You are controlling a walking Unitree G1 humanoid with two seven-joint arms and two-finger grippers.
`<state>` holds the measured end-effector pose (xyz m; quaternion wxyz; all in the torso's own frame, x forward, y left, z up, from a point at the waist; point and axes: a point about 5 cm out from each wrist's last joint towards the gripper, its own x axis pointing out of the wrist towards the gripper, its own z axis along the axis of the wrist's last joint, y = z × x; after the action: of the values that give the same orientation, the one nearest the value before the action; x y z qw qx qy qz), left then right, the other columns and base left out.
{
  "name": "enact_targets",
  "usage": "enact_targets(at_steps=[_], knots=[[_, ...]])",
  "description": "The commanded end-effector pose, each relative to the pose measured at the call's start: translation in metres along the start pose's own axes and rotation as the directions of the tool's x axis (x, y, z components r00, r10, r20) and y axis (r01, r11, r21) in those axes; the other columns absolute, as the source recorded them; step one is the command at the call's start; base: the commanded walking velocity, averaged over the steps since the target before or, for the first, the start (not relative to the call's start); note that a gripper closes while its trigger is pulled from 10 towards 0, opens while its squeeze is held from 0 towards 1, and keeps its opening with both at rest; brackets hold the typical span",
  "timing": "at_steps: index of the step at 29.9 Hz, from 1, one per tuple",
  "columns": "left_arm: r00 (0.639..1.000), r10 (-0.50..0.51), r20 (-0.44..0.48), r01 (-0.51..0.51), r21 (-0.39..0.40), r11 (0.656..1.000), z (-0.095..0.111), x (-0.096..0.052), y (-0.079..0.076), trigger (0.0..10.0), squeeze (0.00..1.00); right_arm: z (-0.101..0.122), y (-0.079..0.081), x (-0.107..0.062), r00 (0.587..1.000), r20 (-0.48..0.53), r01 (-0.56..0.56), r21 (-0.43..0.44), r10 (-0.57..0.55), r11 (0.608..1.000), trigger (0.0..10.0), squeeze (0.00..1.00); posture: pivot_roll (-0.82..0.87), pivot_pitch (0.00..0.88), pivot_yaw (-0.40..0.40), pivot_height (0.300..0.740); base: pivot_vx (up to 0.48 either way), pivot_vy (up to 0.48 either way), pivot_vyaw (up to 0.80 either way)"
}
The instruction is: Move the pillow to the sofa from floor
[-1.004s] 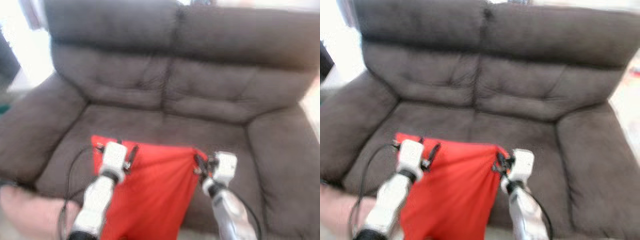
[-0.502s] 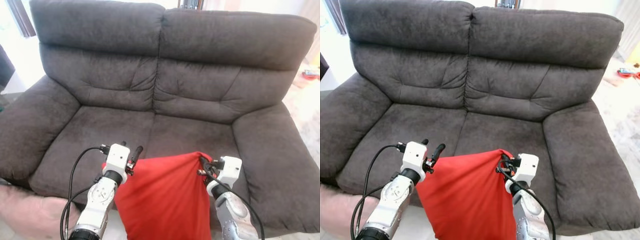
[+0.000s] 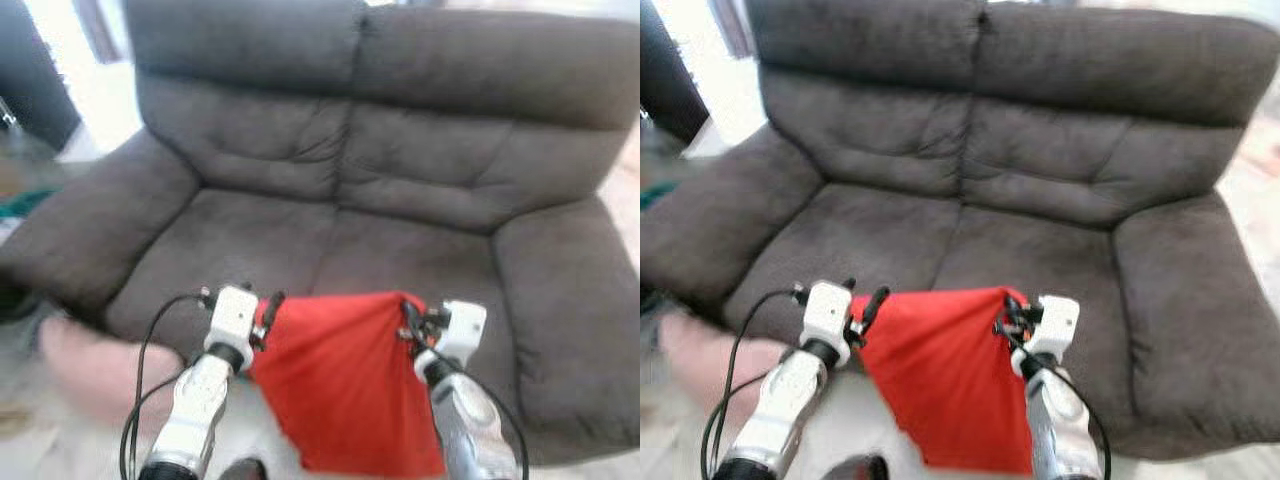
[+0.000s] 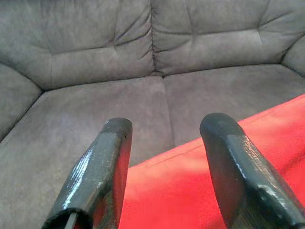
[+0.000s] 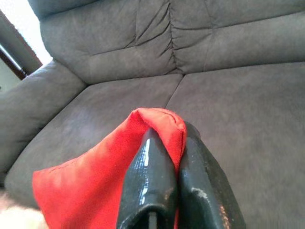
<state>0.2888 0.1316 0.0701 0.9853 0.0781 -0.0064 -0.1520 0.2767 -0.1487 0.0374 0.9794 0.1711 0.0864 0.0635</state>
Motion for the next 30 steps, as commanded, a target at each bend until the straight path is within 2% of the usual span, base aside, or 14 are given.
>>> enact_targets(at_steps=[1, 10, 11, 12, 16, 17, 20, 22, 24, 25, 28, 29, 30], knots=[[1.000, -0.009, 0.007, 0.009, 0.006, 1.000, 0.002, 0.002, 0.001, 10.0, 0.00, 0.023, 0.003, 0.006, 0.993, 0.118, -0.015, -0.013, 0.016, 1.000, 10.0, 0.00, 0.11, 0.036, -0.051, 0.740, -0.255, 0.000, 0.00], [0.998, -0.058, -0.021, 0.059, 0.022, 0.998, -0.001, -0.001, 0.001, 10.0, 0.00, 0.025, 0.005, 0.008, 0.993, 0.115, -0.033, -0.021, 0.035, 0.999, 10.0, 0.00, 0.11, 0.028, -0.052, 0.740, 0.000, 0.000, 0.00], [0.997, -0.072, -0.028, 0.072, 0.028, 0.997, -0.002, -0.002, 0.003, 10.0, 0.00, 0.026, 0.005, 0.009, 0.993, 0.105, -0.052, -0.033, 0.055, 0.998, 10.0, 0.00, 0.10, 0.032, -0.053, 0.740, 0.000, 0.000, 0.00], [0.995, -0.093, -0.038, 0.094, 0.038, 0.995, -0.003, -0.005, 0.007, 10.0, 0.00, 0.026, 0.007, 0.008, 0.991, 0.076, -0.105, -0.087, 0.112, 0.991, 10.0, 0.00, 0.10, 0.034, -0.053, 0.740, 0.000, 0.000, 0.00], [0.991, -0.122, -0.056, 0.125, 0.062, 0.990, -0.004, -0.010, 0.015, 10.0, 0.00, 0.024, 0.008, 0.006, 0.983, 0.024, -0.178, -0.147, 0.183, 0.973, 10.0, 0.00, 0.10, 0.038, -0.053, 0.740, 0.000, 0.000, 0.00], [0.986, -0.151, -0.072, 0.157, 0.079, 0.984, -0.005, -0.014, 0.021, 10.0, 0.00, 0.023, 0.007, 0.003, 0.971, -0.022, -0.237, -0.187, 0.237, 0.953, 10.0, 0.00, 0.10, 0.039, -0.052, 0.740, 0.000, 0.000, 0.00], [0.973, -0.205, -0.109, 0.216, 0.103, 0.971, -0.007, -0.020, 0.027, 10.0, 0.00, 0.023, 0.005, 0.000, 0.951, -0.081, -0.310, -0.239, 0.299, 0.920, 10.0, 0.00, 0.10, 0.042, -0.052, 0.740, 0.000, 0.000, 0.00], [0.940, -0.295, -0.172, 0.318, 0.131, 0.939, -0.010, -0.031, 0.034, 10.0, 0.00, 0.024, 0.004, -0.005, 0.912, -0.158, -0.408, -0.287, 0.378, 0.867, 10.0, 0.00, 0.10, 0.045, -0.050, 0.740, 0.000, 0.000, 0.00], [0.935, -0.306, -0.180, 0.331, 0.129, 0.935, -0.011, -0.032, 0.034, 10.0, 0.00, 0.025, 0.005, -0.005, 0.907, -0.164, -0.421, -0.285, 0.389, 0.861, 10.0, 0.00, 0.10, 0.045, -0.050, 0.740, 0.000, 0.000, 0.00], [0.922, -0.333, -0.196, 0.362, 0.132, 0.923, -0.011, -0.035, 0.035, 10.0, 0.00, 0.026, 0.006, -0.006, 0.893, -0.178, -0.448, -0.284, 0.413, 0.848, 10.0, 0.00, 0.10, 0.046, -0.048, 0.740, 0.000, 0.000, 0.00], [0.856, -0.441, -0.269, 0.485, 0.128, 0.865, -0.014, -0.049, 0.039, 10.0, 0.00, 0.026, 0.011, -0.014, 0.812, -0.269, -0.581, -0.291, 0.518, 0.760, 10.0, 0.00, 0.10, 0.048, -0.048, 0.740, 0.000, 0.000, 0.00], [0.856, -0.441, -0.269, 0.485, 0.128, 0.865, -0.014, -0.049, 0.039, 10.0, 0.00, 0.026, 0.011, -0.014, 0.812, -0.269, -0.581, -0.291, 0.518, 0.760, 10.0, 0.00, 0.10, 0.048, -0.048, 0.740, 0.000, 0.000, 0.00], [0.827, -0.473, -0.305, 0.527, 0.127, 0.840, -0.016, -0.054, 0.041, 10.0, 0.00, 0.027, 0.012, -0.016, 0.786, -0.298, -0.615, -0.294, 0.541, 0.731, 10.0, 0.00, 0.10, 0.048, -0.049, 0.740, 0.000, 0.000, 0.00]])
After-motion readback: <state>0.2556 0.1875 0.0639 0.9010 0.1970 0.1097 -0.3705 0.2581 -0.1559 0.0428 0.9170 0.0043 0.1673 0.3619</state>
